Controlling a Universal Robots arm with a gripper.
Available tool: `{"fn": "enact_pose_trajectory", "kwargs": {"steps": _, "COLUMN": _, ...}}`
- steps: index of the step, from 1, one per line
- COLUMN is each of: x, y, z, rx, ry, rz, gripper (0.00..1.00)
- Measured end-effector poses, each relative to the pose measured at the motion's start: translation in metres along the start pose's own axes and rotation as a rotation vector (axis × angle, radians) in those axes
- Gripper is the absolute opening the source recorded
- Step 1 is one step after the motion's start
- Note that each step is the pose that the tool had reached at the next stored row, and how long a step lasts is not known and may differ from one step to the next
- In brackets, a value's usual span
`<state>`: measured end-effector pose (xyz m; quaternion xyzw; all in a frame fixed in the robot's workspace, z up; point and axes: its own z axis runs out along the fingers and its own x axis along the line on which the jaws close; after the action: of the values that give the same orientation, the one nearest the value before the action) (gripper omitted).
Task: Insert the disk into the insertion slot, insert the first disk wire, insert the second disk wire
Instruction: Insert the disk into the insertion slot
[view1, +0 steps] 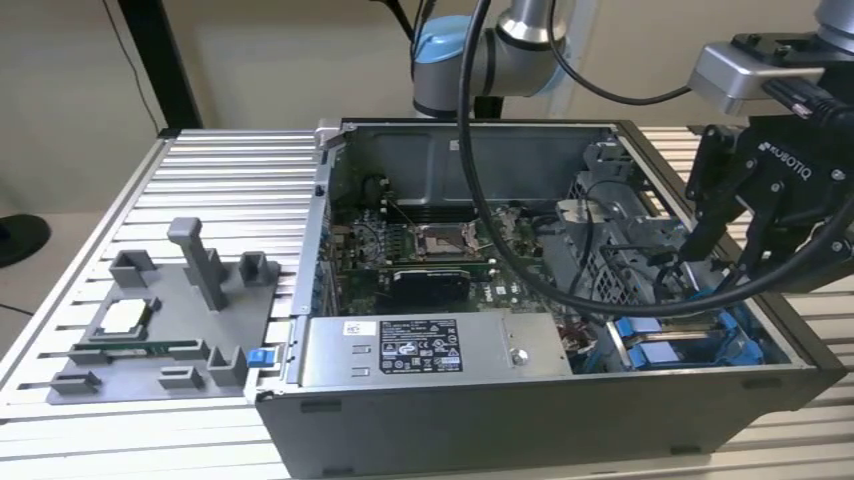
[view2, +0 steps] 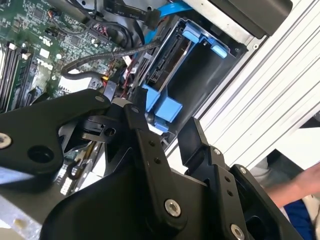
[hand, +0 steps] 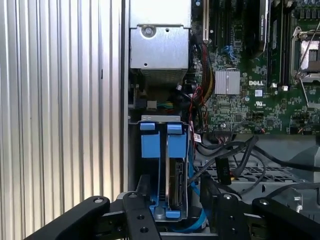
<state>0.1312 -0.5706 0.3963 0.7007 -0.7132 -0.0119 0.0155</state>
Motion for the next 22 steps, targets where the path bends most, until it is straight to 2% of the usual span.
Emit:
{"fn": "enact_pose_trajectory", "kwargs": {"steps": 5, "x": -0.0006, "y": 0.0069, "z": 0.0003, "rx": 0.0056, "ry": -0.0003, "rz": 0.000, "gripper": 1.00}}
{"fn": "enact_pose_trajectory", "kwargs": {"steps": 13, "x": -0.0005, "y": 0.0224, "z": 0.0009, "rx": 0.0246, "ry": -0.0006, "rz": 0.000, "gripper": 1.00}}
{"fn": "enact_pose_trajectory", "kwargs": {"steps": 20, "x": -0.0003, "y": 0.0293, "z": 0.0011, "rx": 0.0379, "ry": -0.0006, "rz": -0.001, "gripper": 1.00}}
{"fn": "enact_pose_trajectory", "kwargs": {"steps": 22, "x": -0.0003, "y": 0.0296, "z": 0.0012, "rx": 0.0385, "ry": -0.0007, "rz": -0.001, "gripper": 1.00}}
